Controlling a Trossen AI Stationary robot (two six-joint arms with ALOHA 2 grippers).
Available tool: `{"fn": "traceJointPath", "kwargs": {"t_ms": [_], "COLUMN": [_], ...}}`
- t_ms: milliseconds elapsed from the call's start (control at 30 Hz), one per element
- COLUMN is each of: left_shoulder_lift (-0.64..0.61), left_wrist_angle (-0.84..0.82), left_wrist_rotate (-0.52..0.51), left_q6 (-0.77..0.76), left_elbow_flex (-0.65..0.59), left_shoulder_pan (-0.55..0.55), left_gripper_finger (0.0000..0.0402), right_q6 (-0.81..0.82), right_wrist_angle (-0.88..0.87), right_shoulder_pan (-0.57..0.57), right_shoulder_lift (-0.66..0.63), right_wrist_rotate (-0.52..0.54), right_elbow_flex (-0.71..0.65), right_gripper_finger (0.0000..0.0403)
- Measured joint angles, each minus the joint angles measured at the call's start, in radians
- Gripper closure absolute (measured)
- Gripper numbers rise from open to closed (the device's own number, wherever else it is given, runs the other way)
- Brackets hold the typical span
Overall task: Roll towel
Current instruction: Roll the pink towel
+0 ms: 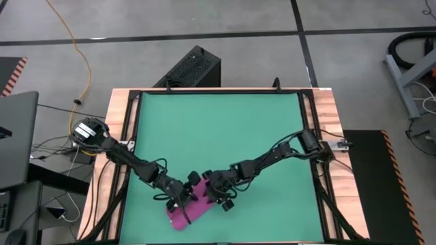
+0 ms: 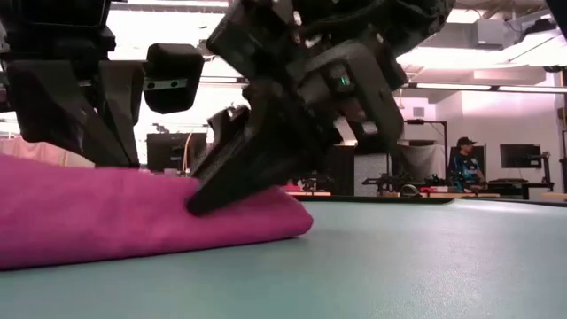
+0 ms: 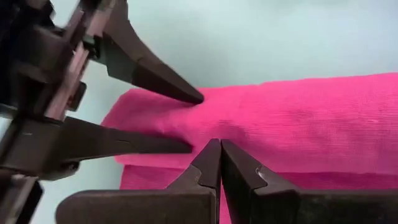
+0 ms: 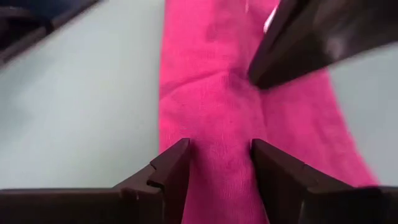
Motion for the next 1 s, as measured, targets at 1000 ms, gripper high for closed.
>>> {"fn": "traceJointPath", "kwargs": {"t_ms": [1000], "left_shoulder_lift": [0.024], "left_wrist_angle": [-0.086], "left_wrist_rotate": [-0.579], "left_q6": [-0.575], "left_elbow_flex": [0.082], "left_shoulder_pan": [-0.300], "left_gripper_finger": [0.0401], "right_q6": [-0.001], "right_wrist_angle": [-0.069], "right_shoulder_pan": [0.016], "right_shoulder_lift": [-0.003], "right_wrist_rotate": [0.003], "right_elbow_flex": [0.000], "right_gripper_finger": [0.0368]}}
